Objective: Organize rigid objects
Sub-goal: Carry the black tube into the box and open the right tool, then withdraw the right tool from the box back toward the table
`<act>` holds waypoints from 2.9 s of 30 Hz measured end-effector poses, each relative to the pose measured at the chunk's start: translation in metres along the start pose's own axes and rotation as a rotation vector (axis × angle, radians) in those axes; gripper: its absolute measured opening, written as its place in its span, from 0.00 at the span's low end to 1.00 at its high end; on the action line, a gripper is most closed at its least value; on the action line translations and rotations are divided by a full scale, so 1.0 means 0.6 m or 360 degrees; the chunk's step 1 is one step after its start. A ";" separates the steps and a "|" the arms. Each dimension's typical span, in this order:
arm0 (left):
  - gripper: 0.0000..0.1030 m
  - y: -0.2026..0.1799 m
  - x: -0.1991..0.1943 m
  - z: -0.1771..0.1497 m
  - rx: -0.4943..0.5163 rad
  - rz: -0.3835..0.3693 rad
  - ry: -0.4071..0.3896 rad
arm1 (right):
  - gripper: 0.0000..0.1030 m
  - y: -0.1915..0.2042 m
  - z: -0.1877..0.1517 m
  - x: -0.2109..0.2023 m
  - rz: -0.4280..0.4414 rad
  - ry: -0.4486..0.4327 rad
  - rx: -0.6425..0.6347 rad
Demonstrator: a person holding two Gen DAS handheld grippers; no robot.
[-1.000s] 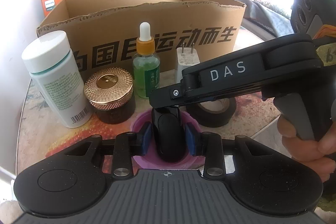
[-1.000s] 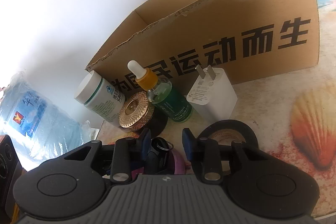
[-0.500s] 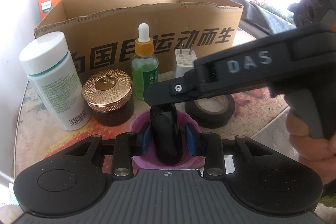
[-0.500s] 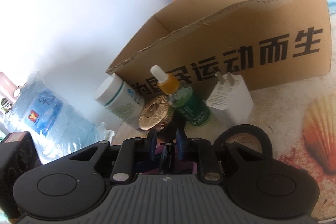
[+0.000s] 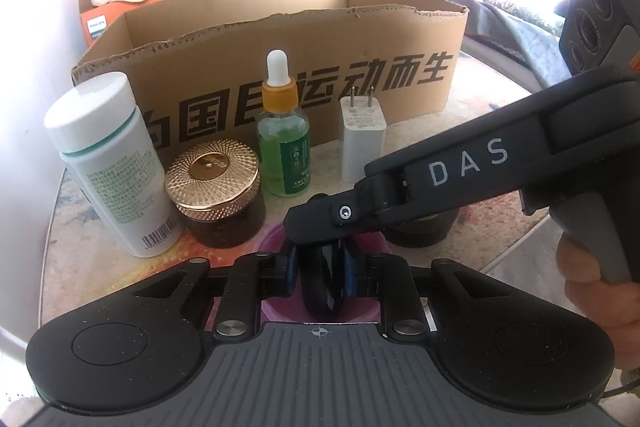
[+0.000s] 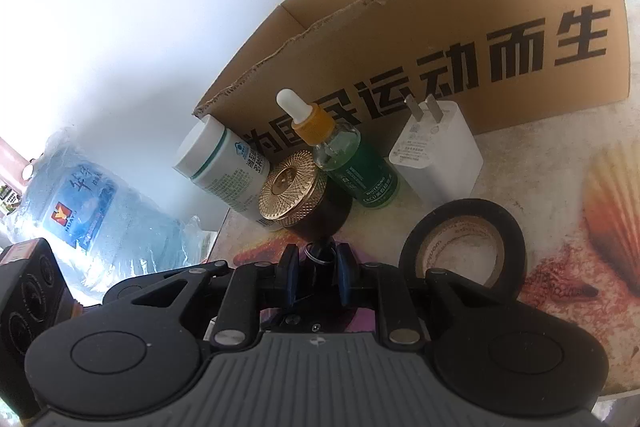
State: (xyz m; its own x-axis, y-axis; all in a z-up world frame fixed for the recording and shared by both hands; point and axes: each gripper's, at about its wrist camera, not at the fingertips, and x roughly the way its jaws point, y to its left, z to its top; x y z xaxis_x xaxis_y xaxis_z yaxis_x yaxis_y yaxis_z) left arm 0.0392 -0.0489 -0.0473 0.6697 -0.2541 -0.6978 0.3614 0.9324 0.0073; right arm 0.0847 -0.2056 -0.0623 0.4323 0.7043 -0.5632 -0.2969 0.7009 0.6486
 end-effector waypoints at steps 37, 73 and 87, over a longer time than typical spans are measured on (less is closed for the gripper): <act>0.19 0.135 0.059 0.317 -0.0104 0.0065 0.0197 | 0.21 0.037 0.373 0.092 0.0110 0.0185 0.0055; 0.82 0.219 -0.061 0.294 -0.0411 0.0046 -0.0019 | 0.30 -0.048 0.442 0.306 -0.0255 0.0505 0.0308; 0.99 0.210 -0.120 0.127 -0.0739 -0.0289 -0.0180 | 0.54 0.035 0.356 -0.018 0.0034 0.0082 0.0067</act>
State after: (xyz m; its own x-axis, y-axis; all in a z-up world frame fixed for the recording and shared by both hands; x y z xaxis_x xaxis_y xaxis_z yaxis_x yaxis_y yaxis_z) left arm 0.0862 0.0672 0.0585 0.6981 -0.4248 -0.5764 0.1691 0.8801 -0.4437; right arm 0.2557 -0.2226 0.0671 0.3816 0.7248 -0.5736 -0.2694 0.6808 0.6811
